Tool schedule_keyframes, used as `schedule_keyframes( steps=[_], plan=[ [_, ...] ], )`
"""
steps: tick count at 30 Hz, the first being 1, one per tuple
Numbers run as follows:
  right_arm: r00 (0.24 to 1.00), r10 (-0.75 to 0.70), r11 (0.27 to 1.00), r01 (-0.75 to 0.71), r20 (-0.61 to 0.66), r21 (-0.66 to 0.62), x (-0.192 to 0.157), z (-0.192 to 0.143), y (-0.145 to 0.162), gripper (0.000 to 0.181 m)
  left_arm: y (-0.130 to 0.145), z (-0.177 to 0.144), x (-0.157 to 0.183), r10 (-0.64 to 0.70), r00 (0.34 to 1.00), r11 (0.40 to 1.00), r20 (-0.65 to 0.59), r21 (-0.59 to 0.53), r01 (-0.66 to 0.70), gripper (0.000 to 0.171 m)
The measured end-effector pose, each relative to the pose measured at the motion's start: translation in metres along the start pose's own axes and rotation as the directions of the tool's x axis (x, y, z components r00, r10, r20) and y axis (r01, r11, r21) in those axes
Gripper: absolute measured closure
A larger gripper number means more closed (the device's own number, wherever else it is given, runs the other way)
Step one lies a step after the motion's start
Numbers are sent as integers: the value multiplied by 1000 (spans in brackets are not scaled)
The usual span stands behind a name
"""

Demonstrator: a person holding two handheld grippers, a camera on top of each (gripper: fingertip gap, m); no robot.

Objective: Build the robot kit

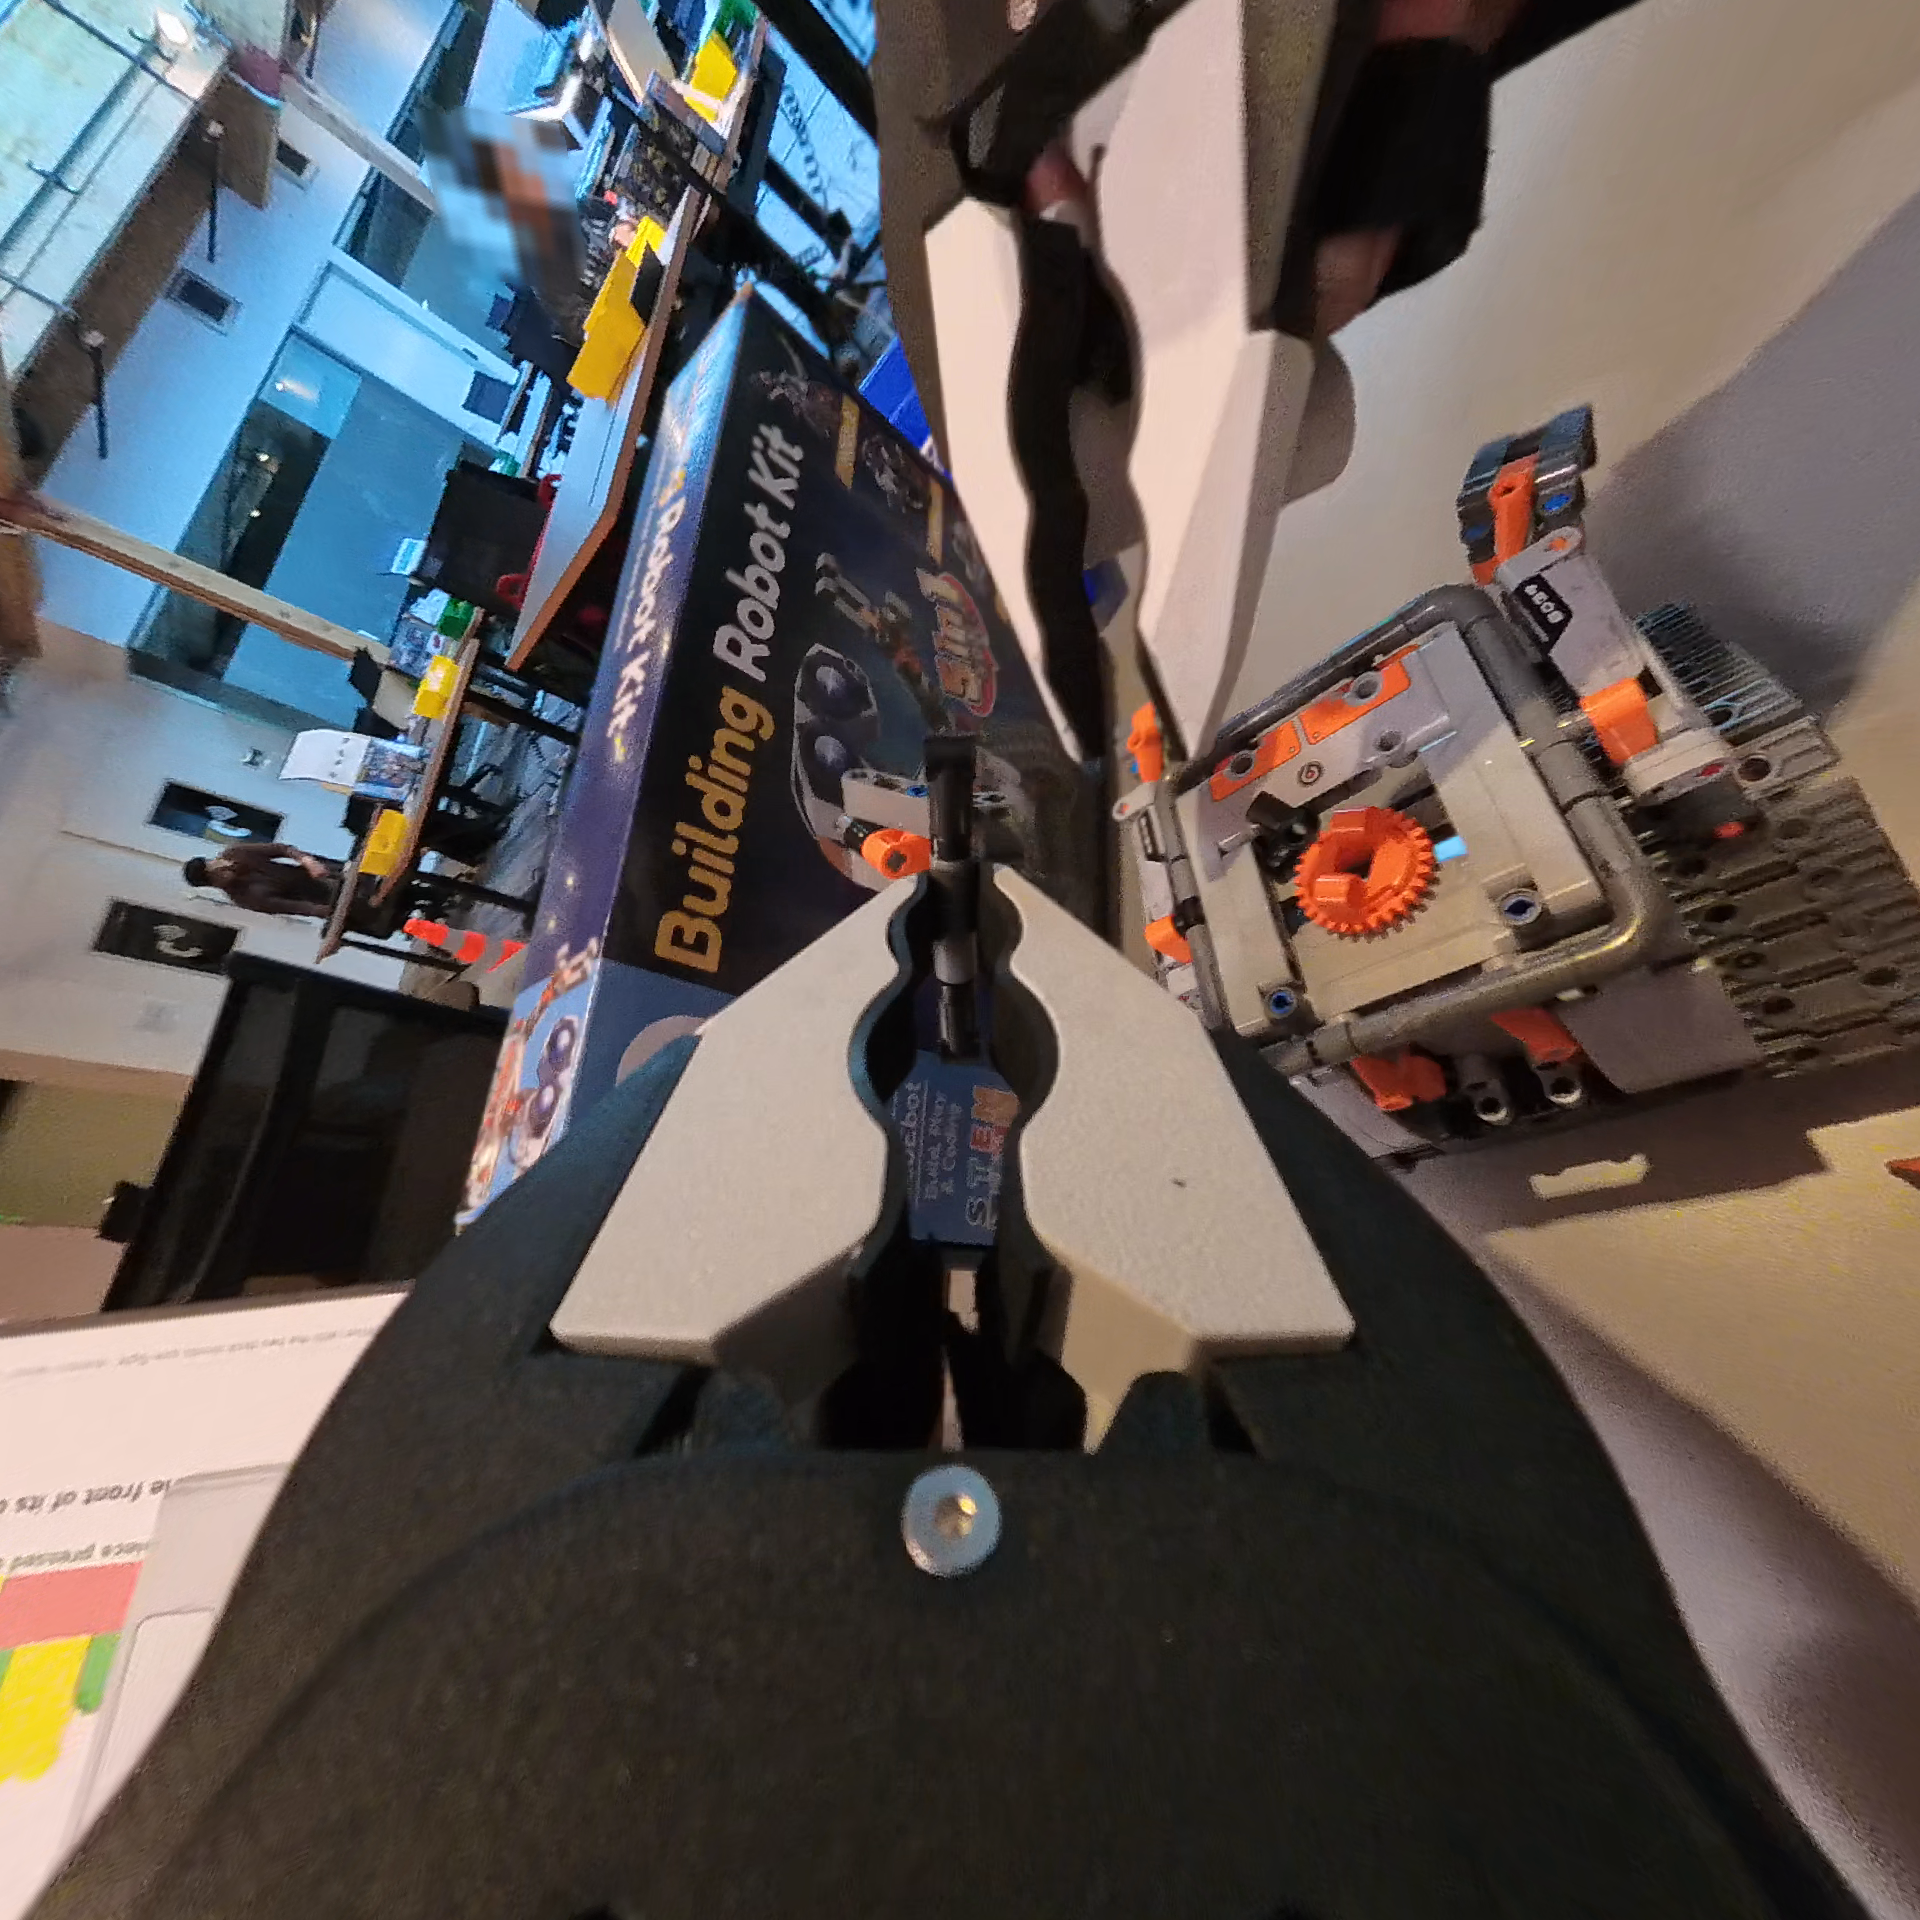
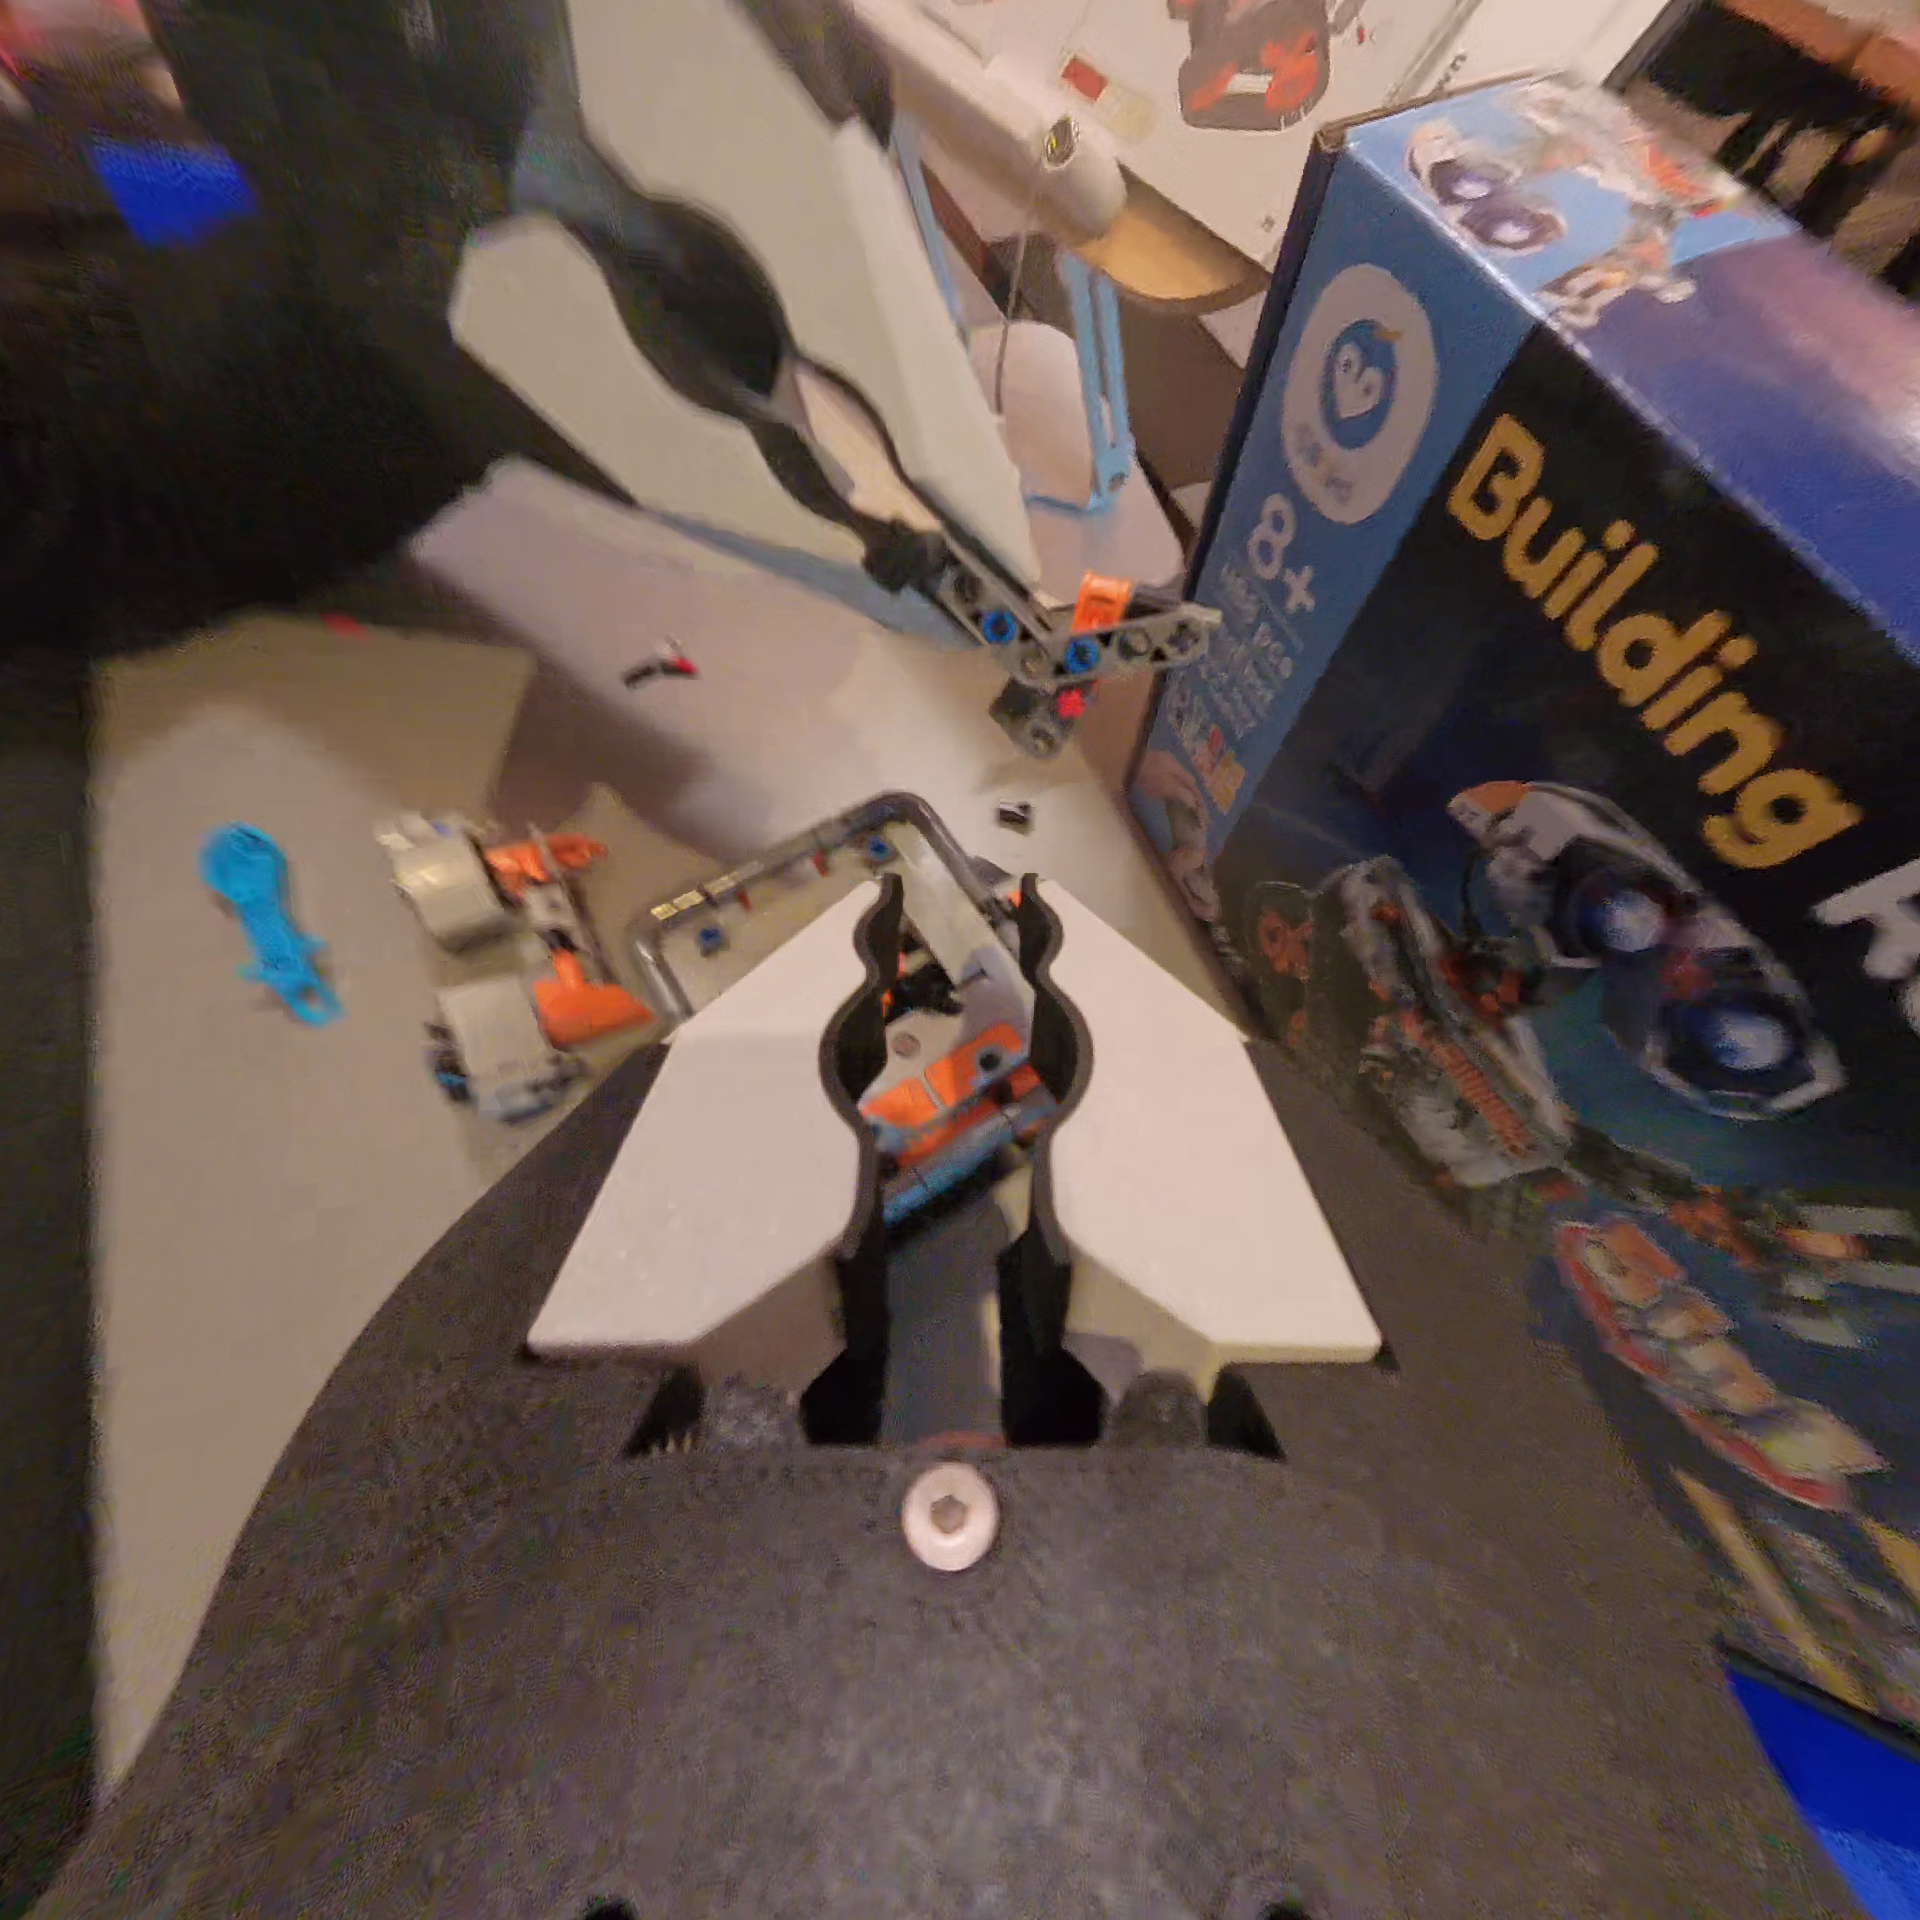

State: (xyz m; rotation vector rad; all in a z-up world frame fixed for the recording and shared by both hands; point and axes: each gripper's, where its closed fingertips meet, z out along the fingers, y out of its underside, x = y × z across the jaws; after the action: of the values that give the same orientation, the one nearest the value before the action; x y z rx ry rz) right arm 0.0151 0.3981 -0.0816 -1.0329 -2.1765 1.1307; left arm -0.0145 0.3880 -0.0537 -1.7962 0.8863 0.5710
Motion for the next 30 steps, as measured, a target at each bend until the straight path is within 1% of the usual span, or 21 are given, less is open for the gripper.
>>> schedule_keyframes(
  steps=[1, 2, 4, 6, 9, 13, 17, 21, 24, 25, 27, 30],
  plan=[
    [997, -66, 997, 64, -42, -38, 4, -1, 5, 162, -1, -1, 0, -13, 1000, 1000, -14, 12, 14, 166],
    [991, -121, 989, 116, -57, -91, 4, 0, 13, 161, -2, -3, 0, -22, 1000, 1000, -20, 20, 23, 166],
    [982, -182, 971, 174, -37, -161, -1, 5, 24, 160, -2, -4, -1, -26, 999, 999, -27, 19, 27, 166],
    [982, -189, 961, 184, -5, -205, -6, 13, 33, 160, -2, -4, 2, -22, 999, 1000, -45, 19, 23, 166],
    [984, -178, 959, 178, 22, -221, -10, 21, 39, 162, -2, -2, 8, -30, 996, 999, -82, 27, 32, 165],
    [989, -135, 970, 143, 55, -198, -12, 25, 39, 167, -1, -1, 12, -31, 995, 999, -99, 26, 34, 165],
    [989, -126, 975, 137, 71, -175, -13, 23, 37, 168, -2, -2, 16, -46, 989, 998, -137, 37, 51, 165],
    [991, -92, 985, 104, 97, -136, -13, 17, 33, 168, -4, -4, 25, -81, 972, 994, -221, 57, 96, 165],
    [992, -81, 989, 92, 101, -113, -9, 9, 31, 168, -7, -7, 37, -112, 943, 989, -315, 57, 136, 165],
    [992, -81, 990, 92, 101, -110, -8, 6, 31, 168, -6, -7, 40, -117, 933, 989, -340, 46, 141, 166],
    [991, -86, 989, 98, 99, -113, -6, 1, 32, 168, -6, -11, 55, -128, 891, 989, -435, 15, 149, 165],
    [992, -90, 988, 100, 86, -117, -2, -5, 33, 168, 3, -11, 66, -120, 868, 993, -481, -62, 103, 166]
  ],
)
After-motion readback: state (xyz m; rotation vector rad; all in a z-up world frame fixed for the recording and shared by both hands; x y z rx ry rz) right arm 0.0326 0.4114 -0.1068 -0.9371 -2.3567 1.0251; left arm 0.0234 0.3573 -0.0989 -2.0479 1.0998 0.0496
